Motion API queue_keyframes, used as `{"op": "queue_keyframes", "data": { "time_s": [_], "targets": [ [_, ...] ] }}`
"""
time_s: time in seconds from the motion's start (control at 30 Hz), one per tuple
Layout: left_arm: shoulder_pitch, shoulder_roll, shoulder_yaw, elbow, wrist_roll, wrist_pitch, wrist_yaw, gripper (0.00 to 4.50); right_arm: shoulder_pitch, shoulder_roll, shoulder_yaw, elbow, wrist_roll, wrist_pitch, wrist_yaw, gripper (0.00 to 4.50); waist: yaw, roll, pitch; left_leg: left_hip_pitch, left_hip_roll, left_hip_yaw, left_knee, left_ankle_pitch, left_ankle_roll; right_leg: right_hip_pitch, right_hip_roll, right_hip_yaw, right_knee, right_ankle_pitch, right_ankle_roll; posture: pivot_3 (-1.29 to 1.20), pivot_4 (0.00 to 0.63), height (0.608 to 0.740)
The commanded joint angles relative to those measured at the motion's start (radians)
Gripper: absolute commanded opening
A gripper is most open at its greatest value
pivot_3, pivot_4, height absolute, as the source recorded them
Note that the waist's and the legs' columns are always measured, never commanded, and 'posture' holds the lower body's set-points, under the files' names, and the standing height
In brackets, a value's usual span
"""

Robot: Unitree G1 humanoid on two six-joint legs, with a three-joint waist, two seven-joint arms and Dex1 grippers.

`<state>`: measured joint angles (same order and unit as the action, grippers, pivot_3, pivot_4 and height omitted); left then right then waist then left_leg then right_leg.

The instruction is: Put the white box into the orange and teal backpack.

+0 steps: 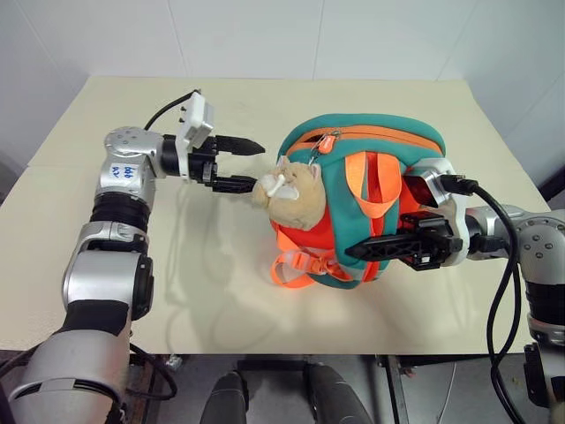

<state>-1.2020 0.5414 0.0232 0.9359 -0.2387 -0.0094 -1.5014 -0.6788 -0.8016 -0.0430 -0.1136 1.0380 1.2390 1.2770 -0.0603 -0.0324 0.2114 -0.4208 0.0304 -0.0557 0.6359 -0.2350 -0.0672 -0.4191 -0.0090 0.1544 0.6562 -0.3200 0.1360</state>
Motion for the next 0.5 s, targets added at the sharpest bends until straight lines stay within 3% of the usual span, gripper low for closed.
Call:
{"op": "queue_keyframes", "data": {
  "time_s": [0.03, 0.37, 0.5],
  "targets": [
    [0.037, 0.020, 0.044, -0.176, -0.087, 0.077, -0.051, 3.98, -0.011, 0.000, 0.012, -0.006, 0.001, -0.014, 0.022, 0.02, 0.000, 0.000, 0.000, 0.000, 0.000, 0.000, 0.000, 0.000, 0.000, 0.000, 0.000, 0.000, 0.000, 0.000, 0.000, 0.00, 0.150, 0.740],
    [0.235, 0.039, 0.020, -0.689, -0.290, 0.435, -0.019, 3.98, -0.017, 0.005, 0.025, 0.009, -0.017, -0.028, 0.031, 0.02, -0.002, 0.000, 0.000, 0.001, 0.000, -0.001, 0.001, 0.000, 0.000, 0.000, 0.000, 0.000, 0.003, 0.000, 0.000, 0.00, 0.150, 0.740],
    [0.270, 0.040, 0.011, -0.793, -0.336, 0.513, 0.002, 3.98, -0.017, 0.010, 0.026, 0.014, -0.023, -0.032, 0.030, 0.02, 0.000, 0.000, 0.000, 0.001, 0.000, -0.001, 0.003, 0.000, 0.000, 0.001, 0.000, -0.001, 0.003, 0.000, -0.001, 0.00, 0.150, 0.740]
  ]
}}
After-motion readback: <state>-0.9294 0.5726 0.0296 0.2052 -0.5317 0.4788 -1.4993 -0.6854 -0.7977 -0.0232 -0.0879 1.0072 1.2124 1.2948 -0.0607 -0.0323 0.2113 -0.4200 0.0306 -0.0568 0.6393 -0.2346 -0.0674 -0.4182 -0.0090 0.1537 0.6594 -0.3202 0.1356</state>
